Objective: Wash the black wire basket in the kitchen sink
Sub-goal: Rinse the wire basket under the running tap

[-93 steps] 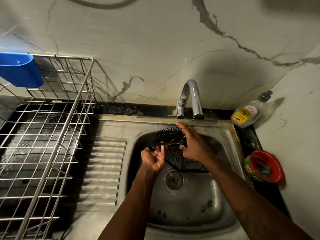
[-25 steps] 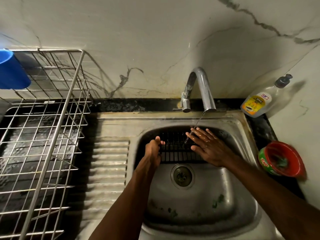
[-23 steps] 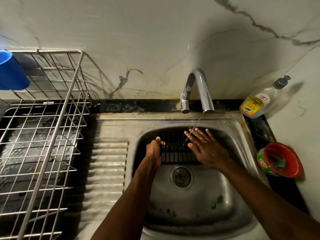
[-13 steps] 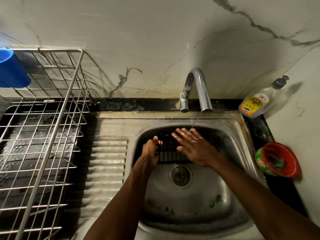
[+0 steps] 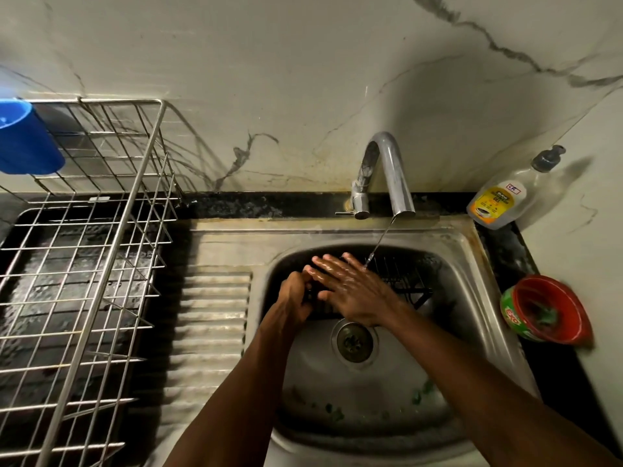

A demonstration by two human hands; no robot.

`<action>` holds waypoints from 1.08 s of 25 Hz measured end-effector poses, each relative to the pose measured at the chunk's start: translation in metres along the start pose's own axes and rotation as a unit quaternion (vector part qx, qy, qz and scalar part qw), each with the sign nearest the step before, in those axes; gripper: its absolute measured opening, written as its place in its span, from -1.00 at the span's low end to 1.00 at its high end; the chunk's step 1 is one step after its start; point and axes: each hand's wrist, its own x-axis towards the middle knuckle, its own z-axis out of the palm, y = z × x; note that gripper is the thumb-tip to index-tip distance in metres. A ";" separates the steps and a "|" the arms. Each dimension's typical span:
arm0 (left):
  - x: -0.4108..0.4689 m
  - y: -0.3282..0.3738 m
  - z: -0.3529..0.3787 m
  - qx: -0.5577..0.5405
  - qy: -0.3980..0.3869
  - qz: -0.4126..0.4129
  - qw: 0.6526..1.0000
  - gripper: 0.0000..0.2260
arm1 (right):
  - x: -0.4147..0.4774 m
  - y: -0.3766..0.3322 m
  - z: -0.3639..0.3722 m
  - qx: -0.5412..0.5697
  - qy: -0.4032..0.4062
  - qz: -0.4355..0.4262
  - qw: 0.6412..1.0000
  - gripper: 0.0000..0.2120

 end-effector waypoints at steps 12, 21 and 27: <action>0.000 -0.002 0.000 0.009 0.001 -0.002 1.000 -0.75 | -0.018 0.016 -0.015 -0.014 -0.063 0.132 0.989 -0.07; 0.007 0.001 -0.011 -0.028 -0.045 -0.024 0.998 -0.64 | -0.036 0.053 -0.059 -0.112 -0.050 0.182 0.976 -0.26; -0.006 -0.013 -0.002 0.139 0.036 0.018 0.989 -0.59 | -0.019 0.029 -0.090 -0.231 -0.014 0.122 0.965 -0.40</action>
